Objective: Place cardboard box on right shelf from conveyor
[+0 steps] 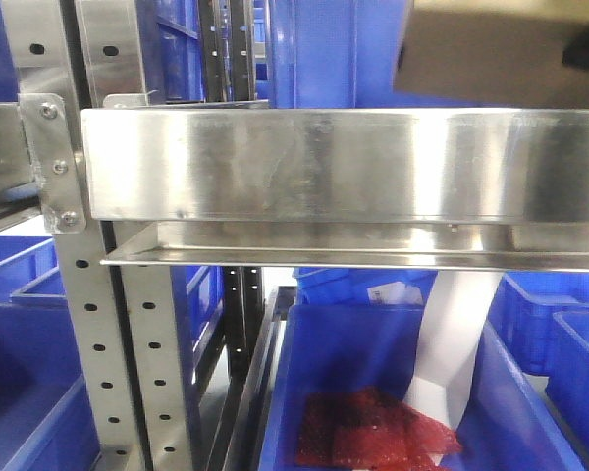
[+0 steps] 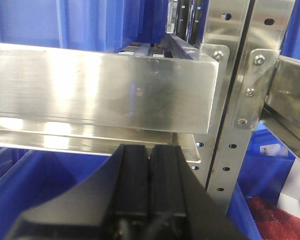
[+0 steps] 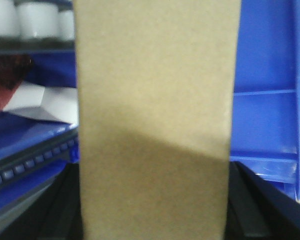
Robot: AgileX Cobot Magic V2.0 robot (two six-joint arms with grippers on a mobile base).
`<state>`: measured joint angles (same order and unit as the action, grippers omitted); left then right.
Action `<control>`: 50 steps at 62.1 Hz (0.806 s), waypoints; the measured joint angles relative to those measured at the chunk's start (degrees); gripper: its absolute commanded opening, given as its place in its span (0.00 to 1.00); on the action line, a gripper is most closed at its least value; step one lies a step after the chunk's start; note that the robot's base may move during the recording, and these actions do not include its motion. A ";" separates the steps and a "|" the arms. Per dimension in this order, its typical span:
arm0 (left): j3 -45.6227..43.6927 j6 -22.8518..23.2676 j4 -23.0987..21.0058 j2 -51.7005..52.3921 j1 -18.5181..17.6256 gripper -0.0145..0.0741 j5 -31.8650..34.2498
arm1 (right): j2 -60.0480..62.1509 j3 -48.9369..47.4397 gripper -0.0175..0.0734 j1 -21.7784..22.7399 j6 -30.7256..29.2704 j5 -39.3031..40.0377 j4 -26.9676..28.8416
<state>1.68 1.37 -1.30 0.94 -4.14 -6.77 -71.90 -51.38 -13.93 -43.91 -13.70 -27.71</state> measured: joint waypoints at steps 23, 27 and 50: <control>0.00 0.00 0.00 0.00 0.00 0.03 0.00 | -0.22 0.00 0.25 -0.09 -0.13 1.27 -1.24; 0.00 0.00 0.00 0.00 0.00 0.03 0.00 | -0.22 0.00 0.27 -0.09 -0.13 1.41 -1.24; 0.00 0.00 0.00 0.00 0.00 0.03 0.00 | -0.22 0.00 0.89 -0.09 -0.13 4.91 -1.37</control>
<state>1.68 1.37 -1.30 0.94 -4.14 -6.77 -72.12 -51.38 -14.03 -44.03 -8.79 -29.08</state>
